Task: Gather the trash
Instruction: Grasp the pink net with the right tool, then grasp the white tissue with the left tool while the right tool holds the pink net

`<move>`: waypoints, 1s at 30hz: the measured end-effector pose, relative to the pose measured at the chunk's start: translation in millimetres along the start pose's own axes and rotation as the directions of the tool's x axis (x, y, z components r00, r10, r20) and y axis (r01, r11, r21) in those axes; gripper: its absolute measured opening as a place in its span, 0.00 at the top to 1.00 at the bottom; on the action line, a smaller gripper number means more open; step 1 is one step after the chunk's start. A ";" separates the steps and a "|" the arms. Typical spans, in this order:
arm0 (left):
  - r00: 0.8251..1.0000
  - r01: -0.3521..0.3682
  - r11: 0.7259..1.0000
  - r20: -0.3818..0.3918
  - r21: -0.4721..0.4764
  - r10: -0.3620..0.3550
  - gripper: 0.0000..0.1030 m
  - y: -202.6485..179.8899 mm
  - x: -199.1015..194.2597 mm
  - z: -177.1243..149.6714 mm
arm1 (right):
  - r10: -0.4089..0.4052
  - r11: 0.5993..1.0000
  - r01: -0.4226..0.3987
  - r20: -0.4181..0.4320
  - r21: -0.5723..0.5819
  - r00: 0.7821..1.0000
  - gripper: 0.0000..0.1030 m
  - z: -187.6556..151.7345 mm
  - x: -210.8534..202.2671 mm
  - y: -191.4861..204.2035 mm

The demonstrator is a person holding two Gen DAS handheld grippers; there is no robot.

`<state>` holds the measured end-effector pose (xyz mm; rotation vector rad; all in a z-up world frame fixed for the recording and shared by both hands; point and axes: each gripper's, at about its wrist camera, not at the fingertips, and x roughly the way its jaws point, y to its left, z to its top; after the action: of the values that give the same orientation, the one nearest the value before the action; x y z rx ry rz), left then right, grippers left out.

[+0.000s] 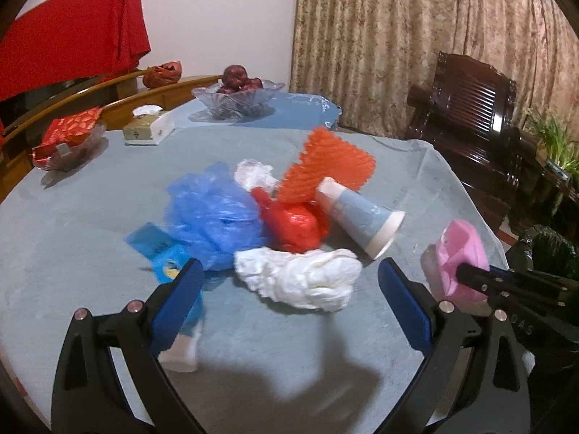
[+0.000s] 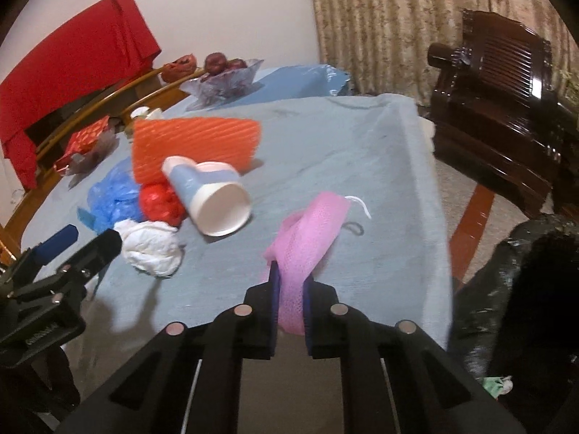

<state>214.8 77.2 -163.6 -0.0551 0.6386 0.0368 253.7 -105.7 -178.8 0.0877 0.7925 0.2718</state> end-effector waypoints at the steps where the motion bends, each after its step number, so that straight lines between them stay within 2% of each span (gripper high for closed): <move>1: 1.000 0.000 1.000 -0.006 0.000 0.000 0.08 -2.3 3.2 -0.4 | -0.002 1.000 0.002 0.001 0.005 1.000 0.89 0.3 -0.2 -2.8; 10: 0.996 -0.018 1.000 -0.085 -0.003 0.018 0.09 -7.3 33.1 1.4 | 0.000 1.000 0.001 0.009 -0.019 1.000 0.89 -1.1 0.9 -1.6; 11: 0.996 -0.018 1.000 -0.089 -0.003 0.017 0.11 -6.5 35.2 2.0 | 0.001 1.000 -0.001 0.008 -0.018 1.000 0.89 -1.1 1.5 -1.8; 14: 0.992 -0.010 1.000 -0.126 0.006 0.011 0.29 -7.5 42.7 1.5 | 0.005 1.000 -0.005 0.005 -0.013 1.000 0.89 -2.1 2.3 -3.4; 16: 0.989 -0.004 1.000 -0.149 0.010 0.005 0.36 -9.1 46.9 1.1 | 0.007 1.000 -0.007 0.004 -0.009 1.000 0.89 -2.5 2.1 -4.3; 18: 0.989 0.004 1.000 -0.149 0.016 -0.002 0.49 -10.7 46.4 1.0 | 0.009 1.000 -0.009 0.005 -0.007 1.000 0.89 -2.6 1.7 -4.7; 20: 0.990 0.005 1.000 -0.140 0.025 -0.001 0.56 -12.7 43.5 0.8 | 0.007 1.000 -0.007 0.005 -0.009 1.000 0.89 -2.5 1.4 -4.7; 26: 0.993 0.023 1.000 -0.116 0.006 -0.022 0.70 -11.0 35.4 0.0 | 0.010 1.000 -0.010 0.014 -0.014 1.000 0.89 -2.0 -3.9 -3.2; 30: 0.996 0.034 0.999 -0.085 0.001 -0.034 0.74 -12.3 20.6 -1.1 | 0.015 1.000 -0.015 0.027 -0.015 1.000 0.89 -1.6 -11.3 -0.8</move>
<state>231.3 65.2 -176.3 -0.0651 0.7229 0.0008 245.1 -109.6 -172.2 0.0831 0.7625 0.2903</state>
